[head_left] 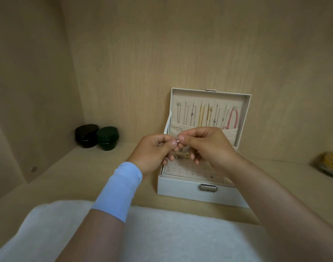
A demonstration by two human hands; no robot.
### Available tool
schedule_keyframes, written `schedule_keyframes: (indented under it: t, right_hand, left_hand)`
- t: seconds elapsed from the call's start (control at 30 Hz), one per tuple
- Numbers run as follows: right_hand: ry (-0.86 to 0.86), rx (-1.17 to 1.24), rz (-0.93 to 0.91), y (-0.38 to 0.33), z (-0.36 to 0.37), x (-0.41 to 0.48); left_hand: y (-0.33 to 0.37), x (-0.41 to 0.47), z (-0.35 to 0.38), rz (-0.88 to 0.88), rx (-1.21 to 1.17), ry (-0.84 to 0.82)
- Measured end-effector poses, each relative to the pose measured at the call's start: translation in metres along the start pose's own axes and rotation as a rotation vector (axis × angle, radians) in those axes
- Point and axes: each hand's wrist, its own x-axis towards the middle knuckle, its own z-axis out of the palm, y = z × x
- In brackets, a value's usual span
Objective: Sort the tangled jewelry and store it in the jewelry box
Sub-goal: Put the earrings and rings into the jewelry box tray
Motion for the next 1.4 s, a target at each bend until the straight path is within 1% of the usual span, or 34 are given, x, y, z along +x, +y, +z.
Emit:
schedule_keyframes:
  t: [0.13,0.27,0.37,0.47,0.53,0.6,0.73,0.93,1.0,1.1,1.17,1.23,1.3,1.4]
  right_hand:
    - [0.014,-0.241,-0.096,-0.002,0.009,0.0]
    - [0.014,-0.463,-0.22,0.002,0.011,0.003]
    - [0.049,-0.633,-0.276,0.01,0.009,0.005]
    - [0.002,-0.855,-0.279,0.021,0.01,0.004]
    - [-0.024,-0.985,-0.306,0.027,0.015,0.004]
    - [-0.021,-1.051,-0.346,0.027,0.02,0.004]
    - [-0.016,-1.154,-0.404,0.024,0.024,0.004]
    - [-0.005,-1.192,-0.408,0.022,0.028,0.002]
    - [-0.036,-1.193,-0.402,0.021,0.027,0.002]
    - [-0.117,-1.177,-0.335,0.017,0.023,0.001]
    - [-0.088,-1.1,-0.311,0.014,0.019,0.002]
    - [-0.008,-0.933,-0.321,0.011,0.014,0.002]
    - [0.034,-0.777,-0.358,0.008,0.012,0.002]
    - [0.056,-0.634,-0.405,0.006,0.016,-0.002]
  left_hand:
    - [-0.001,-0.002,-0.008,0.005,0.106,0.029]
    - [-0.002,-0.004,-0.015,0.016,0.135,0.036]
    - [-0.005,-0.004,-0.022,0.011,0.155,0.11]
    - [-0.009,-0.002,-0.03,-0.026,0.174,0.175]
    - [-0.009,-0.001,-0.032,-0.067,0.142,0.149]
    - [-0.008,-0.002,-0.032,-0.094,0.117,0.116]
    - [-0.005,-0.003,-0.032,-0.075,0.084,0.112]
    - [0.0,-0.007,-0.031,-0.085,-0.005,0.152]
    - [0.001,-0.007,-0.03,-0.085,-0.041,0.166]
    - [0.001,-0.008,-0.028,-0.114,-0.122,0.18]
    - [0.001,-0.008,-0.027,-0.155,-0.184,0.152]
    - [0.002,-0.009,-0.026,-0.182,-0.224,0.097]
    - [0.003,-0.01,-0.025,-0.18,-0.238,0.043]
    - [0.008,-0.013,-0.024,-0.155,-0.224,-0.021]
